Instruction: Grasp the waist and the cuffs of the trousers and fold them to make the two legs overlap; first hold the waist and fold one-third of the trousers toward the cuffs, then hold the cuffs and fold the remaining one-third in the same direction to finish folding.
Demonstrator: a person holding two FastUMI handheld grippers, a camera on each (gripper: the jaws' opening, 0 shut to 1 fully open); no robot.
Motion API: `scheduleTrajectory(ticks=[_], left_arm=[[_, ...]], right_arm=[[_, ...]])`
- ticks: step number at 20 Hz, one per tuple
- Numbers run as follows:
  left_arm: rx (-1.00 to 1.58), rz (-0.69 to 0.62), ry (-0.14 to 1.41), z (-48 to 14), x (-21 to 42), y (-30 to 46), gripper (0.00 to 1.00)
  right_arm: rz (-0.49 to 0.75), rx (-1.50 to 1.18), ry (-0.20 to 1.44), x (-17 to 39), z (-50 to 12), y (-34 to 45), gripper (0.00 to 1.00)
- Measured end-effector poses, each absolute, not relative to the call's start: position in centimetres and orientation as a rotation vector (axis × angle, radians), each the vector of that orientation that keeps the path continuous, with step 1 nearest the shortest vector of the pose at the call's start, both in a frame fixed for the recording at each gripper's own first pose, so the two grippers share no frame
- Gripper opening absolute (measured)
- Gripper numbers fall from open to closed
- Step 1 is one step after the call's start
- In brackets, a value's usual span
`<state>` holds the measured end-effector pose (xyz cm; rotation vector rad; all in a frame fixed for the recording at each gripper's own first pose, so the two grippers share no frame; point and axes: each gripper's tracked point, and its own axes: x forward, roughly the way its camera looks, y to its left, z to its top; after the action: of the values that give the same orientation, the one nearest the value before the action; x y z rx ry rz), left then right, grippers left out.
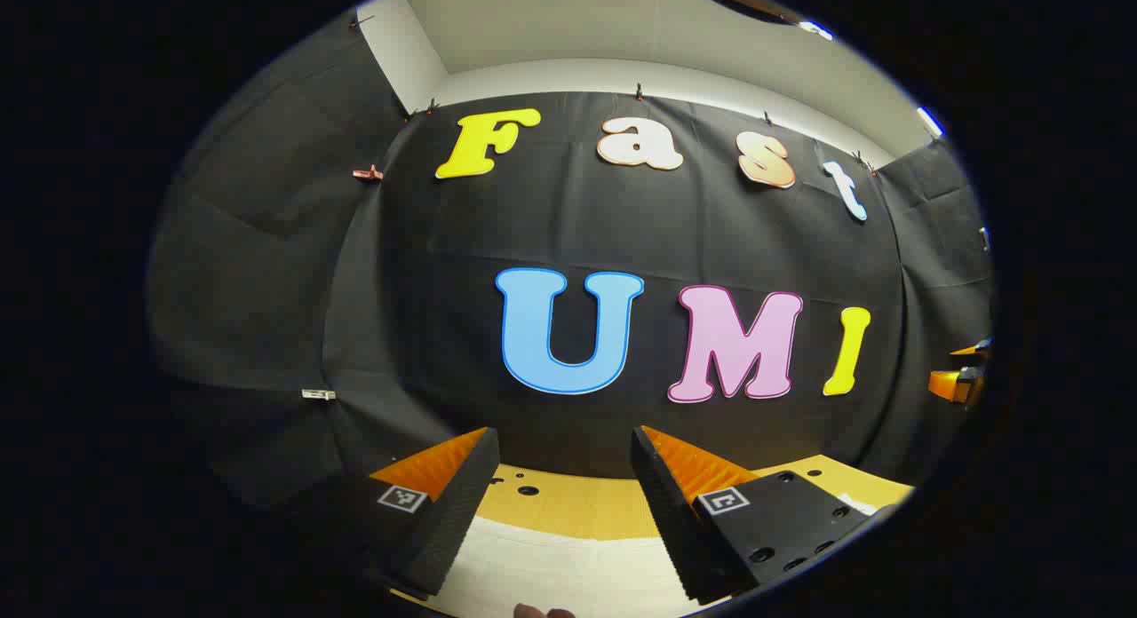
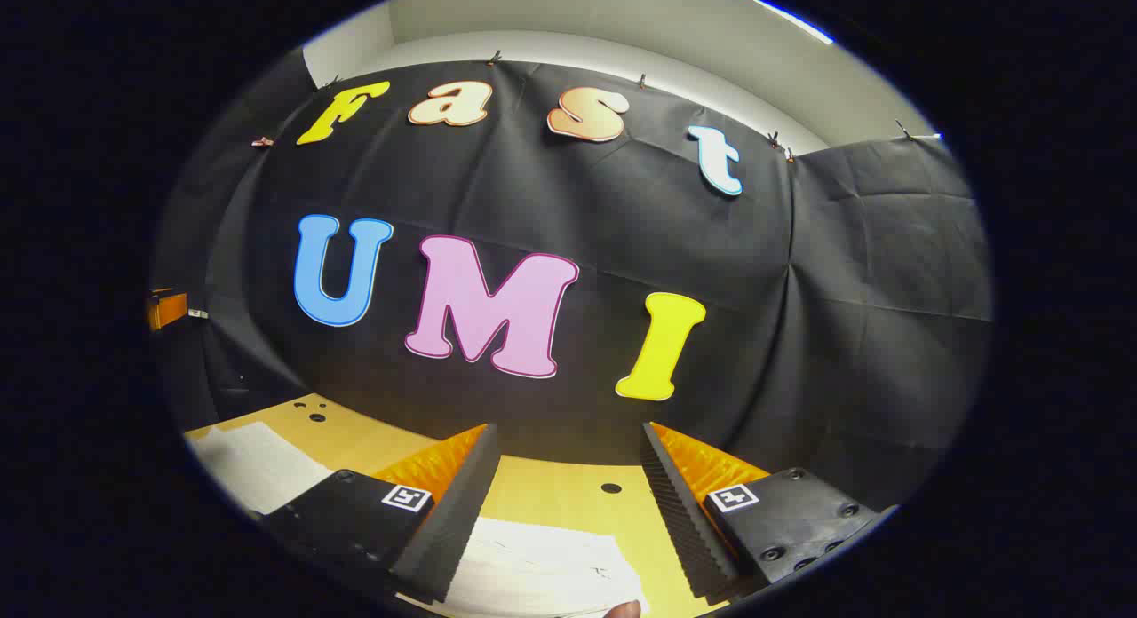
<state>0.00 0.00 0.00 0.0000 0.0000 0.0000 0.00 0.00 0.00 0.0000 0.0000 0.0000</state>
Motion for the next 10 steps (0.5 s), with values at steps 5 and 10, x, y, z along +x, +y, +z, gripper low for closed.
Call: scheduleTrajectory(ticks=[5, 10], left_arm=[[0.008, -0.020, -0.007, -0.16, -0.15, 0.07, 0.95], [-0.017, -0.023, 0.008, -0.64, -0.07, 0.39, 0.95]], right_arm=[[-0.008, -0.034, 0.003, -0.11, -0.14, 0.07, 0.97], [-0.005, -0.031, 0.011, -0.05, 0.00, 0.69, 0.97]])
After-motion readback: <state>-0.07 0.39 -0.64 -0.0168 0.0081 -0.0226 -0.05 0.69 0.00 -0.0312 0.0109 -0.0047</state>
